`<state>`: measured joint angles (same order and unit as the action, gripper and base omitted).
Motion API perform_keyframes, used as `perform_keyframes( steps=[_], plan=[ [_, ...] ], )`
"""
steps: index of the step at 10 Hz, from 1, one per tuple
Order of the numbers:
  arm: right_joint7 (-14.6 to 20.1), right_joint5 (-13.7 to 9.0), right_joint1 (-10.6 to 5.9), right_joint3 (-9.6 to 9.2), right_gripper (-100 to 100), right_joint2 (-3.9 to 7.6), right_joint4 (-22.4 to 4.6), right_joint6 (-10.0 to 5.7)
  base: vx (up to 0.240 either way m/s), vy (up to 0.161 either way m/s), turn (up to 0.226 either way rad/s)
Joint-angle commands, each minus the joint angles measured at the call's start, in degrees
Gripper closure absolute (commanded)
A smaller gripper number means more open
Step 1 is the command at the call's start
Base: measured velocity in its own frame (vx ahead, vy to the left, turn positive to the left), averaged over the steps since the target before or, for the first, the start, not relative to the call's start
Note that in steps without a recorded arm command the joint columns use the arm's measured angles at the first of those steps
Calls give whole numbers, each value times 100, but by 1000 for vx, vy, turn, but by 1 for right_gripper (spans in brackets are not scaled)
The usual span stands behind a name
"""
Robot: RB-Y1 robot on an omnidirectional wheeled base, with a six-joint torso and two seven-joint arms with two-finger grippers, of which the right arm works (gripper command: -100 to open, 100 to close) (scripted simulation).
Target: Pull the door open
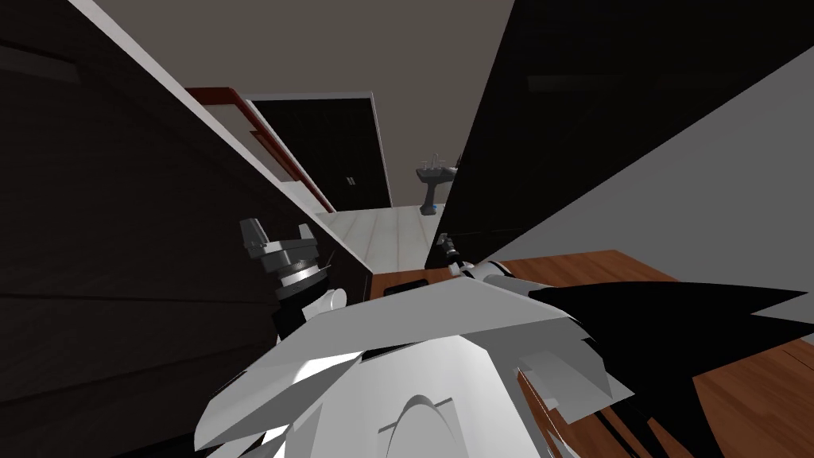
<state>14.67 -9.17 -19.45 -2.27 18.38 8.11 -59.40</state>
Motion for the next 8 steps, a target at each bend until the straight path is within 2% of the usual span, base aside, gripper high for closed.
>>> perform_keyframes(
  steps=[1, 3, 5, 6, 8],
  plan=[
    [62, 53, 25, -69, 100, 1, -25, -84, -142, -91, 86],
    [173, 145, 66, -193, 100, 28, -24, -222, -189, -51, 66],
    [173, 145, 66, -193, 100, 28, -24, -222, -103, -15, -2],
    [294, 246, 111, -328, 100, 56, -23, -374, -149, -54, 79],
    [378, 315, 142, -421, 100, 76, -22, -478, -189, -97, 90]
  ],
)
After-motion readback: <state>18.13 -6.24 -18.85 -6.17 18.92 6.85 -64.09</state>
